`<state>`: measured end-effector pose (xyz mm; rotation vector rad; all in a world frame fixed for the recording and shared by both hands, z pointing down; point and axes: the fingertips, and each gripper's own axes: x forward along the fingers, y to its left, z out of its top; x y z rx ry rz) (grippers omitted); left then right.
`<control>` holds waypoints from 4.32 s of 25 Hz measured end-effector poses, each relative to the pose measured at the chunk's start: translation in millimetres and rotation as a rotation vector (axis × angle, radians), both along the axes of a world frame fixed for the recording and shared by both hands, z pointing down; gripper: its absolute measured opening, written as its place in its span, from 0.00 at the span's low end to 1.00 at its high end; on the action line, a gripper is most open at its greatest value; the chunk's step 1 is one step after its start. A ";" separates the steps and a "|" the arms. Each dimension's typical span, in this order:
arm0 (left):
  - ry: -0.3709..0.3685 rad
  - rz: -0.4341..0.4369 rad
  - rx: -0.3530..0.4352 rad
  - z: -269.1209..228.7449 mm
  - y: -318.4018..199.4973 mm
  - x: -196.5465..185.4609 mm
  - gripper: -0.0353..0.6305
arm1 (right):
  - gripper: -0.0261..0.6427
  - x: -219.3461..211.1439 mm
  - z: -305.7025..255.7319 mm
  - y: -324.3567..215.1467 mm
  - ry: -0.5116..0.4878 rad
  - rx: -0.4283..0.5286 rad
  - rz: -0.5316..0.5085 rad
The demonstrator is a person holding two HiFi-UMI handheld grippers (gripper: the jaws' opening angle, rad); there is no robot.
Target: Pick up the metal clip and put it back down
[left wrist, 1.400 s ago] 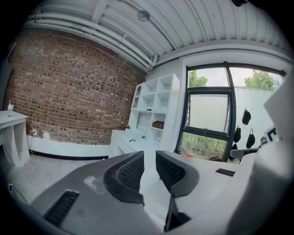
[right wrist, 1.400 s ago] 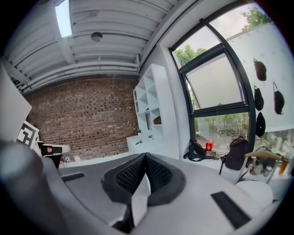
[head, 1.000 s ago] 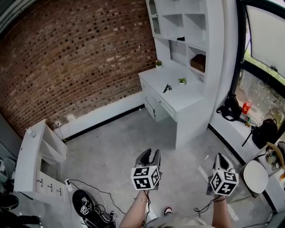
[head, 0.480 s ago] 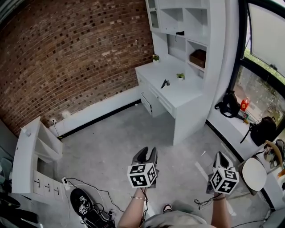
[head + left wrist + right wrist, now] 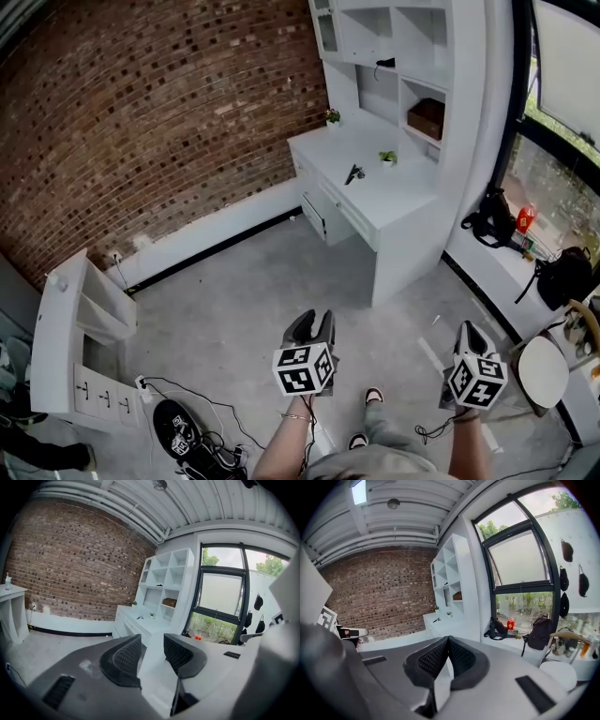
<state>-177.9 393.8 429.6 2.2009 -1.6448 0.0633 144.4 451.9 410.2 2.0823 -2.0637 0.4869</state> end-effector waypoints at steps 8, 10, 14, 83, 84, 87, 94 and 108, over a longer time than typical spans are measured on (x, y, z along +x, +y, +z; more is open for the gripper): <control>-0.018 -0.009 0.000 -0.7 -63.6 11.1 0.27 | 0.04 15.3 2.0 -64.8 -0.004 -0.008 -0.005; -0.021 -0.016 0.000 -2.0 -81.3 12.4 0.27 | 0.04 18.8 0.2 -85.3 -0.002 -0.006 -0.010; -0.025 -0.032 -0.003 -3.4 -119.7 14.8 0.27 | 0.04 23.2 -4.8 -129.3 -0.003 0.001 -0.029; -0.095 -0.001 -0.083 35.6 -629.3 22.6 0.27 | 0.04 18.5 19.8 -652.3 0.045 -0.098 -0.084; -0.098 -0.001 -0.083 34.9 -631.3 22.9 0.27 | 0.04 17.5 17.0 -657.0 0.047 -0.092 -0.089; -0.107 0.002 -0.080 32.9 -640.8 27.1 0.27 | 0.04 19.0 10.8 -670.1 0.047 -0.077 -0.096; -0.114 0.022 -0.084 34.7 -662.5 43.1 0.27 | 0.04 28.0 11.0 -684.7 0.034 -0.079 -0.096; -0.245 0.116 -0.155 72.4 -705.6 94.3 0.27 | 0.04 69.8 53.4 -691.8 0.001 -0.172 -0.043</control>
